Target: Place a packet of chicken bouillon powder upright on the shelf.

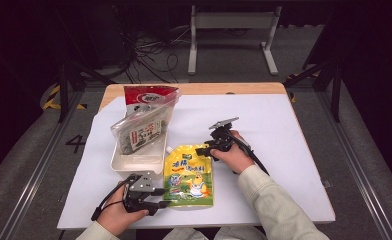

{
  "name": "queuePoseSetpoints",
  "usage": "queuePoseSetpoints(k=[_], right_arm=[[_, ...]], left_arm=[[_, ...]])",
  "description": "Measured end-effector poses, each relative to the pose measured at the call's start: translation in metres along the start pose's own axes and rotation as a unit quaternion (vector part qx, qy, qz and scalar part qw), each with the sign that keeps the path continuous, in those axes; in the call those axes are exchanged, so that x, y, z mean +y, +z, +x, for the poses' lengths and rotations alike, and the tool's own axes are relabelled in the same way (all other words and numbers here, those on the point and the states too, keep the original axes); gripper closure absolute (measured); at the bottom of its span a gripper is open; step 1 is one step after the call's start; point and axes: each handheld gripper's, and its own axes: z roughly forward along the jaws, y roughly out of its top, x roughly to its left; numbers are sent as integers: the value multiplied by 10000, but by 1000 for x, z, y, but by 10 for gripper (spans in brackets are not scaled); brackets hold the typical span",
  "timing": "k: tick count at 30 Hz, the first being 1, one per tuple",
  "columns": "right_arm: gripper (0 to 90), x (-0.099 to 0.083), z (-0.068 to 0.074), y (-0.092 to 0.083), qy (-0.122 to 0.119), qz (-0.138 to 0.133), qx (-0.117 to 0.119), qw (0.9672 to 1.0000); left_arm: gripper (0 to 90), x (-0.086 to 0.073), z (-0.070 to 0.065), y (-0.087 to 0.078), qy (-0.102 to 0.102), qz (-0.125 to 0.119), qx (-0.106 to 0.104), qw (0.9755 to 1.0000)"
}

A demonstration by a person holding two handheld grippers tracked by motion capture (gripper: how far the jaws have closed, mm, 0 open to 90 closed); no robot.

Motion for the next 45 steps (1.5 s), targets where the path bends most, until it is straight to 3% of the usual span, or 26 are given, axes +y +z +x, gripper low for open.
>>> queuePoseSetpoints(k=[5,16,20,24,27,30,35,45], right_arm=[[437,1,4,2,-51,26,9,10000],[612,3,4,-8,284,-81,343,9990],[643,1,3,-4,332,124,380,9986],[673,-1,6,1,247,237,295,9990],[796,-1,6,0,228,262,176,9992],[861,1,6,-6,108,193,180,9996],[878,2,12,-17,-161,188,95,9996],[894,6,25,-69,-326,-508,212,9979]], left_arm=[[556,0,0,0,-6,-8,-11,10000],[558,0,0,0,-30,30,3,10000],[559,0,0,0,-8,26,0,10000],[559,0,0,0,-24,36,2,10000],[559,1,1,0,-6,21,-17,10000],[557,1,0,0,-42,-4,-28,10000],[525,1,-1,0,-66,-28,8,10000],[320,7,-3,-11,-259,-536,93,9982]])
